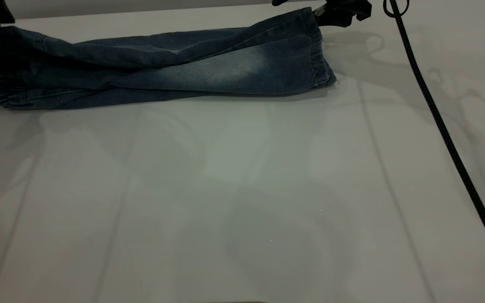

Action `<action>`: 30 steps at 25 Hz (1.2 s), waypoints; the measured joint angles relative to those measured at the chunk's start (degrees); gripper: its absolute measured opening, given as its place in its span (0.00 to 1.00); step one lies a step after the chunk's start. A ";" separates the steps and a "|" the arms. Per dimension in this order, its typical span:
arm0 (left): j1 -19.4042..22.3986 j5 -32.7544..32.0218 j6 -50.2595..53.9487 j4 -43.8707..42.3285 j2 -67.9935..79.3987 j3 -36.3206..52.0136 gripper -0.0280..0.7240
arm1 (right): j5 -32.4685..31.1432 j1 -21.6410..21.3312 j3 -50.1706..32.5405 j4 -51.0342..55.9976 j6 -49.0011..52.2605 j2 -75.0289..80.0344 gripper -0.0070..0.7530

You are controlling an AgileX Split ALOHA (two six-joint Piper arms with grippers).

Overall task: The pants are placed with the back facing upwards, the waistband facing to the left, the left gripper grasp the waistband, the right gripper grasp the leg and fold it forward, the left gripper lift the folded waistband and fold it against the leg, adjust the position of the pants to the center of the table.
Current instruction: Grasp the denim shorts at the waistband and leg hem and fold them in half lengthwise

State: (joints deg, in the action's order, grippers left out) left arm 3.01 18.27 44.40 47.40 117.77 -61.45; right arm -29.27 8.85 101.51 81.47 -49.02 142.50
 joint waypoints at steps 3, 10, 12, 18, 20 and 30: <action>0.00 4.73 0.53 -5.77 0.00 0.00 0.81 | -2.09 -0.07 0.00 0.00 0.04 0.00 0.75; 0.00 13.81 1.11 -23.08 0.00 -0.02 0.75 | -5.34 -0.07 0.00 -1.36 0.04 0.00 0.75; 0.00 14.07 1.05 -24.53 0.00 -0.02 0.75 | -5.79 -0.07 0.00 -1.35 0.04 0.00 0.75; 0.00 14.79 -2.76 -34.17 0.00 -0.02 0.74 | -9.04 -0.17 0.00 -4.48 -0.01 -0.71 0.75; 0.00 13.10 -3.05 -40.52 -0.05 -0.11 0.74 | -10.48 -0.17 0.00 -6.63 -0.18 -1.70 0.75; 0.82 -18.74 -4.51 -52.97 -6.58 -0.11 0.74 | -13.46 -0.17 0.05 -13.07 -0.39 -7.31 0.75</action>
State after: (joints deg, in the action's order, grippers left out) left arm 3.83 -0.47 39.89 -5.57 111.19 -61.57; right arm -42.73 8.68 101.56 68.40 -49.41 135.19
